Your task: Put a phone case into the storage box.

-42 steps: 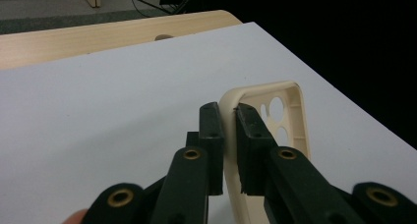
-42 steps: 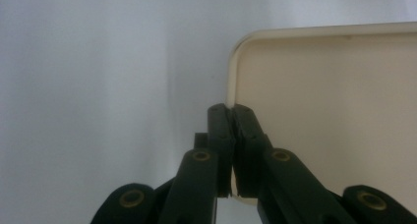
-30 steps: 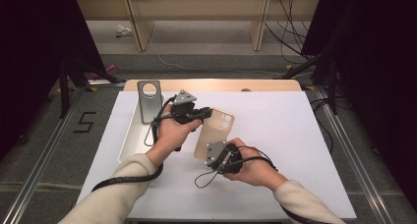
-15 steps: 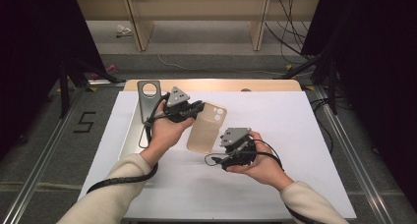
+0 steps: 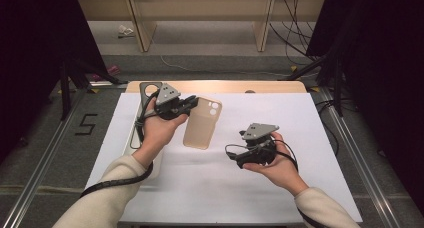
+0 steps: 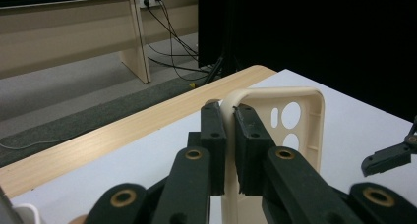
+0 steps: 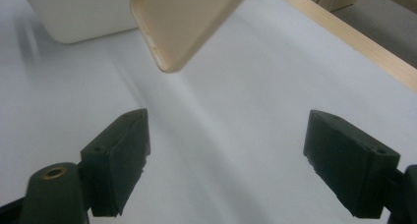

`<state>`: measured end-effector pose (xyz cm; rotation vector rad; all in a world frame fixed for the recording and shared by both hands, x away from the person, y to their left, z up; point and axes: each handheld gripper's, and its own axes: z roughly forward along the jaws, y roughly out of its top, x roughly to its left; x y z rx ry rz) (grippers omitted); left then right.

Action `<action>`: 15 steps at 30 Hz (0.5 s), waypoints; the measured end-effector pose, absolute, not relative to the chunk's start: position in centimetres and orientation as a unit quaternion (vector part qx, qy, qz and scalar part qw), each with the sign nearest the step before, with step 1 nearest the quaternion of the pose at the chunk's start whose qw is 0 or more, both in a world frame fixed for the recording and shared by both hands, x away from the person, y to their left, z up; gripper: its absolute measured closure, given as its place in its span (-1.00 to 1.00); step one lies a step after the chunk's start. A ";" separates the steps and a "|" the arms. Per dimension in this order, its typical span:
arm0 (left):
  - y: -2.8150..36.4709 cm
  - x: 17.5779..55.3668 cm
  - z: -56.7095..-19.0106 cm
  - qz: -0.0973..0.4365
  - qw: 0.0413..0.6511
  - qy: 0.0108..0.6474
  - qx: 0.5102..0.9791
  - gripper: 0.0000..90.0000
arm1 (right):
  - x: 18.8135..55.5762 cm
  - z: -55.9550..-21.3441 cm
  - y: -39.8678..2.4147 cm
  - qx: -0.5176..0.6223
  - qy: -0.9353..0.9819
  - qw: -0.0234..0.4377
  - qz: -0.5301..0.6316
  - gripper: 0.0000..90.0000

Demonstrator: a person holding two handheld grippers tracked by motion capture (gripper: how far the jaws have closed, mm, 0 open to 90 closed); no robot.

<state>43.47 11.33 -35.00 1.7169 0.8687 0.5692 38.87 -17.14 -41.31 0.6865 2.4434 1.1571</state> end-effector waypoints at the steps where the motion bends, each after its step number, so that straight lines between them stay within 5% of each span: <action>1: 11.5 43.5 -34.9 0.240 0.538 0.366 0.720 0.86 | 38.9 -41.3 -17.4 0.246 0.860 0.176 0.410 -0.60; 15: 13.4 43.4 -33.8 0.254 0.548 0.373 0.704 0.86 | 38.9 -41.3 -19.7 0.285 0.841 0.191 0.419 -0.63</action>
